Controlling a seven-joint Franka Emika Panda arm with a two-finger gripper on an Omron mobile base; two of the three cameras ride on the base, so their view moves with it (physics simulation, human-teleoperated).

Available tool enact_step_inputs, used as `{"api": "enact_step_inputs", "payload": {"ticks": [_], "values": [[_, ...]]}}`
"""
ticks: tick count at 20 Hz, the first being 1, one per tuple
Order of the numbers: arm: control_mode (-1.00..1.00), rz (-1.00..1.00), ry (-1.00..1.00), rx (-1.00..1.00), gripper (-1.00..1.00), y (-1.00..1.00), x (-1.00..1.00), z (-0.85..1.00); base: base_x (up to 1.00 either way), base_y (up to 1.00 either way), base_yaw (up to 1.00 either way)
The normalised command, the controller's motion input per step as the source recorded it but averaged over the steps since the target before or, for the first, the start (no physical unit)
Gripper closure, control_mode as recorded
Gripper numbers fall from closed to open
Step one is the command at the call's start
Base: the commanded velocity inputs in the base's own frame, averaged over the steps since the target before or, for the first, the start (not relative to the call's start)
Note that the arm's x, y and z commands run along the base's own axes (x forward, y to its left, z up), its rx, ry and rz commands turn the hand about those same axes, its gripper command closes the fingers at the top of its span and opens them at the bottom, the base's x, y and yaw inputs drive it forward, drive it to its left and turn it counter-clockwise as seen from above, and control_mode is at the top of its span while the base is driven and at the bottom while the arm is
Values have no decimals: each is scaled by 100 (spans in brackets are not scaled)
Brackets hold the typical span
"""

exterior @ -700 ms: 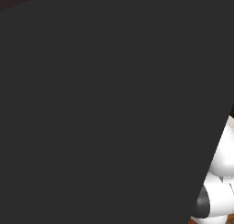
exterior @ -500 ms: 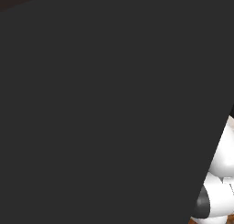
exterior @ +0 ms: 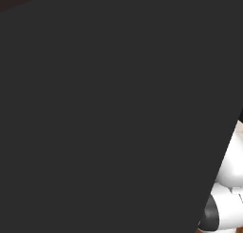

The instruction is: Sort all alcoholic drinks to one cabinet, and non-alcoholic drinks to the other.

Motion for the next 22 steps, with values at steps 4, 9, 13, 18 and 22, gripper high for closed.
{"api": "enact_step_inputs", "payload": {"ticks": [4,9,13,18,22], "values": [[-100,0,0,0,-100,0,0,-21,0,0,0],[-100,0,0,0,-100,0,6,-21,0,0,0],[-100,0,0,0,-100,0,12,-21,0,0,0],[-100,0,-9,1,-100,0,6,-17,0,0,0],[-100,0,-21,0,-100,0,0,-8,0,0,0]]}}
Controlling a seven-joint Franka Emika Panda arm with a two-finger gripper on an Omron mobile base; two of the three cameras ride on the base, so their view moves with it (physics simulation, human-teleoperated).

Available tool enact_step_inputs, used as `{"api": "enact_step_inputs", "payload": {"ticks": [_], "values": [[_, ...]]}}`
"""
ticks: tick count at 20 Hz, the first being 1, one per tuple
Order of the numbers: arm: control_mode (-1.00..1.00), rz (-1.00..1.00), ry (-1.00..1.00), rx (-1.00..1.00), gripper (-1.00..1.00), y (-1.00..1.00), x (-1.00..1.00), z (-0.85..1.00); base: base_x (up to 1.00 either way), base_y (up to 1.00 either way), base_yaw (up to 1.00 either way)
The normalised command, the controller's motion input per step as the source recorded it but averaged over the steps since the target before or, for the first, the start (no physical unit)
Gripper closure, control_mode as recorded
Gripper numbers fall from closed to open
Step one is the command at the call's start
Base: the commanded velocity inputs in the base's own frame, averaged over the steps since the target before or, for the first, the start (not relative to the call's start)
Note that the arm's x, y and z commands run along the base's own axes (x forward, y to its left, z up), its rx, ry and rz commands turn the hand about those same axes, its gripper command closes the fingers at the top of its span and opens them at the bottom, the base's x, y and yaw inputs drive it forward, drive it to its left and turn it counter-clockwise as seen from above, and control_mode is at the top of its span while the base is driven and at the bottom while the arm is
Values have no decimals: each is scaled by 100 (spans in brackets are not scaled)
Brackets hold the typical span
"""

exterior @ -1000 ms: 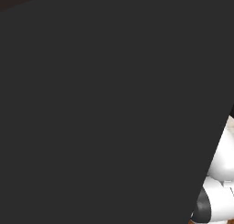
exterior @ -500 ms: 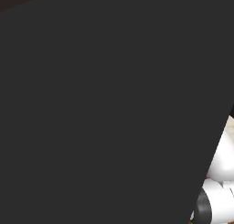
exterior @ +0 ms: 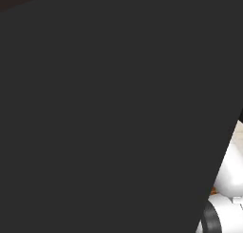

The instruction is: Sort all alcoholic drinks to one cabinet, and non-alcoholic drinks to the other.

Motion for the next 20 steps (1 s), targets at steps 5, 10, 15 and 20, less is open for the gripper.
{"api": "enact_step_inputs", "payload": {"ticks": [5,10,15,20], "values": [[-100,0,-23,0,-100,0,3,-4,0,0,0],[-100,0,-8,0,-100,0,13,0,0,0,0],[-100,0,-6,0,-100,0,21,0,0,0,0],[-100,0,-6,1,-100,0,23,0,0,0,0]]}}
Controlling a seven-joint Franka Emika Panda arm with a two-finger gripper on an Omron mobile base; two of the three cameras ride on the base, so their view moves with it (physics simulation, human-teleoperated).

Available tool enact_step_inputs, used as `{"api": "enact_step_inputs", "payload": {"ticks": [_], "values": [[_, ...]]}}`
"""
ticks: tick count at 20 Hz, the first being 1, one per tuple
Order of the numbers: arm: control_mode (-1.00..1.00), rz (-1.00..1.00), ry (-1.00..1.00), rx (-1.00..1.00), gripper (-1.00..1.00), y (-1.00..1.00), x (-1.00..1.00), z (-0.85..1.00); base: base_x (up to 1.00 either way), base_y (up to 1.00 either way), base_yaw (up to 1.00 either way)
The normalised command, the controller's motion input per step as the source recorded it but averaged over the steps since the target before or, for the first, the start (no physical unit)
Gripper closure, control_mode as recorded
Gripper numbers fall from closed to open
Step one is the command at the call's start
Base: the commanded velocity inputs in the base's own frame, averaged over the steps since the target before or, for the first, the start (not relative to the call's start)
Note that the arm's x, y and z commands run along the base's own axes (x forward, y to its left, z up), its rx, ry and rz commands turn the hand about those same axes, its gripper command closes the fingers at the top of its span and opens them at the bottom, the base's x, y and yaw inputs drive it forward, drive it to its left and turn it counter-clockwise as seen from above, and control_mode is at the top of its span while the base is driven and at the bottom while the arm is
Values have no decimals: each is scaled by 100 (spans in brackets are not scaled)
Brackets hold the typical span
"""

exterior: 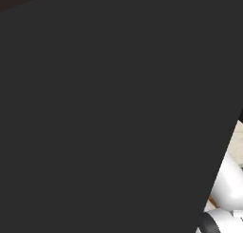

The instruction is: Sort all alcoholic drinks to one cabinet, and non-alcoholic drinks to the other.

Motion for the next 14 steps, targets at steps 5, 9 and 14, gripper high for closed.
{"api": "enact_step_inputs", "payload": {"ticks": [5,9,14], "values": [[-100,0,-3,0,-100,0,25,0,0,0,0],[-100,0,-1,0,-100,-1,24,-5,0,0,0],[-100,0,-1,0,-100,-3,22,-12,0,0,0]]}}
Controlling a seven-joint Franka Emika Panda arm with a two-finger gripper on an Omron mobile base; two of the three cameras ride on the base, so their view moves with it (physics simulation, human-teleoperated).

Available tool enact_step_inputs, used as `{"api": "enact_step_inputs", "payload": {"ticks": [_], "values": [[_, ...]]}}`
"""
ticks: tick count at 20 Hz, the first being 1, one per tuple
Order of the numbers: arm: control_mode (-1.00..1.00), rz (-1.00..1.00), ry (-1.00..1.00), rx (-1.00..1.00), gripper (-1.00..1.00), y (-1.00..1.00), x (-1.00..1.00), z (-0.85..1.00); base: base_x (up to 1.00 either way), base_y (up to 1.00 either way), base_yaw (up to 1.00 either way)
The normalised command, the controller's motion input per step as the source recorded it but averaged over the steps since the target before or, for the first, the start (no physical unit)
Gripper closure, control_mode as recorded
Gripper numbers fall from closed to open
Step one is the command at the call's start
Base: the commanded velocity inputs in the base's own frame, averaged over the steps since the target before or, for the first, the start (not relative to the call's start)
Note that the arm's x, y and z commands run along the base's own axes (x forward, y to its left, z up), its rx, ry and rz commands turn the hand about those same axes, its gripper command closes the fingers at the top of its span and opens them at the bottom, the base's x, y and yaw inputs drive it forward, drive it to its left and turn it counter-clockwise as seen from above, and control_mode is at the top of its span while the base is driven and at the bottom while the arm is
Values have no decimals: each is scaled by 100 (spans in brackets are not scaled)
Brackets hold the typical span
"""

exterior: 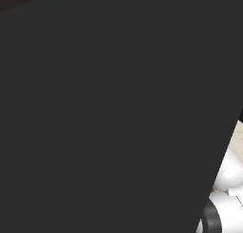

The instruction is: Sort all alcoholic drinks to one cabinet, and non-alcoholic drinks to the other.

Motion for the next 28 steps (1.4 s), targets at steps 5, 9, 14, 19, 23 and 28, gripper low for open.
{"api": "enact_step_inputs", "payload": {"ticks": [5,9,14,19,23,28], "values": [[-100,0,0,0,-100,-1,24,-13,0,0,0],[-100,0,-1,0,-100,0,22,-12,0,0,0],[-100,0,0,0,-100,0,22,-11,0,0,0],[-100,0,-1,0,-100,0,19,-13,0,0,0],[-100,0,-4,0,-100,0,13,-15,0,0,0],[-100,0,-5,0,-100,0,11,-13,0,0,0]]}}
